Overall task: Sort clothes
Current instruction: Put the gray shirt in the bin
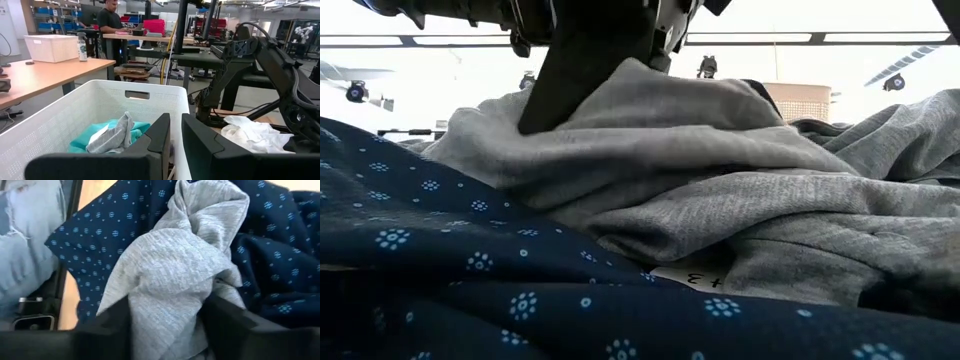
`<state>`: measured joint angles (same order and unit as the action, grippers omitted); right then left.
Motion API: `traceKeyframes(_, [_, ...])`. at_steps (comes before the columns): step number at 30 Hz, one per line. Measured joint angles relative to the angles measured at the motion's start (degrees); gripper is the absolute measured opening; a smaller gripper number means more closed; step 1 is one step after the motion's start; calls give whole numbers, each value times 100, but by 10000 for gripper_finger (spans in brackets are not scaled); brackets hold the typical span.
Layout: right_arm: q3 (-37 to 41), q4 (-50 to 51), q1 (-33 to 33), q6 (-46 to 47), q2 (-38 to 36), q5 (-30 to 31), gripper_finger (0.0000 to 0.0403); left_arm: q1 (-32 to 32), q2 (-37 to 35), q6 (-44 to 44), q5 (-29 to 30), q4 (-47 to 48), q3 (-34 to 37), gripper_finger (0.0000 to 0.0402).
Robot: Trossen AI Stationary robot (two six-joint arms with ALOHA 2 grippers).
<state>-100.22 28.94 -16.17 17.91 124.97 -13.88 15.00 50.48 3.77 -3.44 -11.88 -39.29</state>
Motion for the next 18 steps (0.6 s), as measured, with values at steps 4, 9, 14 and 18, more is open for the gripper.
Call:
traceKeyframes(4, [0, -92, -8, -152, 0, 97, 69, 0, 0, -2, 6, -2, 0, 36])
traceKeyframes(9, [0, -60, -43, -284, -131, 328, 17, 0, 0, -2, 6, -4, 0, 36])
traceKeyframes(14, [-116, 128, -59, -421, -448, 349, 6, 0, -110, -2, 6, -197, 0, 36])
traceKeyframes(18, [-421, 255, -109, -608, -817, 472, 5, 0, -238, -4, 6, -258, 0, 36])
